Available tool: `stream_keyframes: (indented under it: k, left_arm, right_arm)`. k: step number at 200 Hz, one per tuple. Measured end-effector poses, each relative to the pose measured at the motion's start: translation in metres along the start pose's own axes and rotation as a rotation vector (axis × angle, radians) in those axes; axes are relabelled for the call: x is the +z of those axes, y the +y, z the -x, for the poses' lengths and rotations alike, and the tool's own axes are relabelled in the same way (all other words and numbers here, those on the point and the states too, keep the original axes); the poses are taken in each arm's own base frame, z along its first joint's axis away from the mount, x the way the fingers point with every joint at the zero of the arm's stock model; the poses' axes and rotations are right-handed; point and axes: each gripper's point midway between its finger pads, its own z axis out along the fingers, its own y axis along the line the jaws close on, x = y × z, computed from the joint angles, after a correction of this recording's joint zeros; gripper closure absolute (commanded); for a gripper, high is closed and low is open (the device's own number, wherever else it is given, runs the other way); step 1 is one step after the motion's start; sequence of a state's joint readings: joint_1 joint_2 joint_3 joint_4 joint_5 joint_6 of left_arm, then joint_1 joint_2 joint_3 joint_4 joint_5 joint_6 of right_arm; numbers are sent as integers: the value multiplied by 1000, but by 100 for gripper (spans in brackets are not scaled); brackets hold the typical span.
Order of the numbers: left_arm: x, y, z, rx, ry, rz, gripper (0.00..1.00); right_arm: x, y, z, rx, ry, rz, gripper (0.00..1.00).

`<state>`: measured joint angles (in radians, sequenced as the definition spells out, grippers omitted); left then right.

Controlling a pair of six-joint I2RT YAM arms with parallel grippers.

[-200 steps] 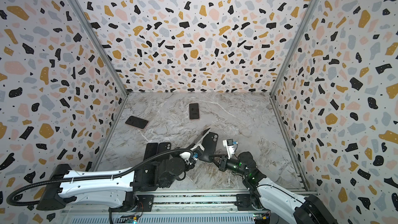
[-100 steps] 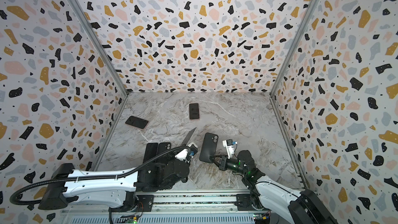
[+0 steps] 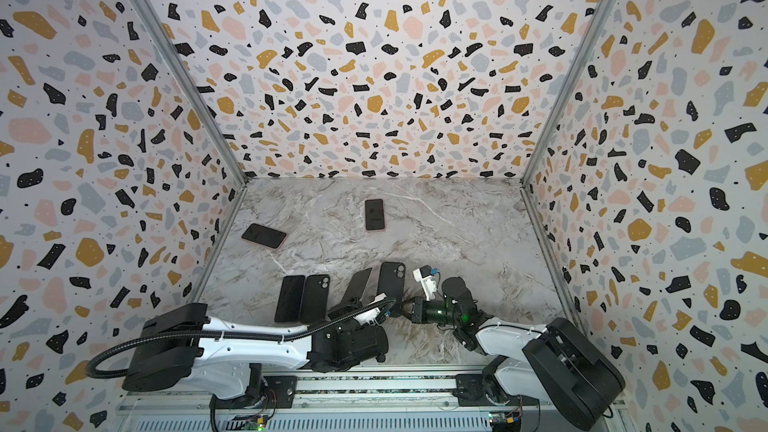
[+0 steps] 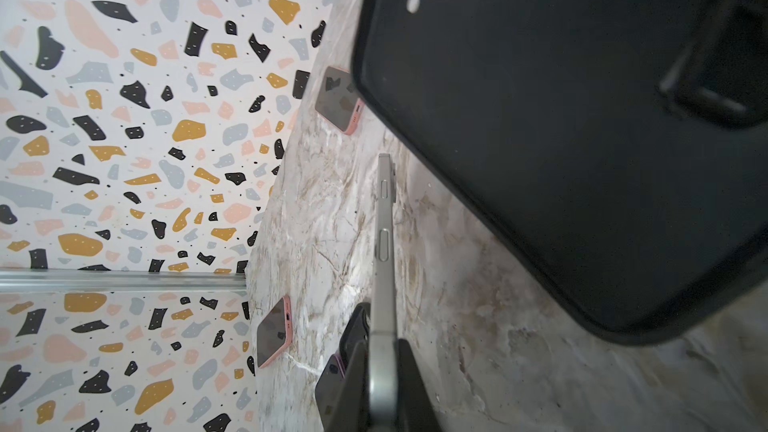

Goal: Take the phone out of the phone case

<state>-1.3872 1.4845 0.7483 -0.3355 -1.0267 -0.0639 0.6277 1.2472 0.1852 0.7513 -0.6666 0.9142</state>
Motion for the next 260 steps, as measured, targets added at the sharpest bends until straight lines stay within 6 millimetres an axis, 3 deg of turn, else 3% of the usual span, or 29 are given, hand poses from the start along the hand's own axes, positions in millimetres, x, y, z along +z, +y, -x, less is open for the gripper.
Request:
stream_keyframes:
  k: [35, 142, 169, 222, 260]
  left_arm:
    - [13, -13, -12, 46, 56, -21, 100]
    - [25, -23, -16, 116, 87, -1, 100]
    - [25, -24, -15, 122, 87, -4, 94]
    - [32, -33, -15, 176, 109, 10, 91]
    - [35, -46, -19, 201, 125, -43, 75]
  right_arm:
    - [7, -2, 1, 8, 24, 0, 100]
    - [32, -21, -11, 62, 111, -5, 100]
    - [35, -24, -11, 65, 118, -8, 100]
    - [42, -31, -8, 75, 135, -27, 100]
    - [40, -39, -8, 80, 141, -52, 100]
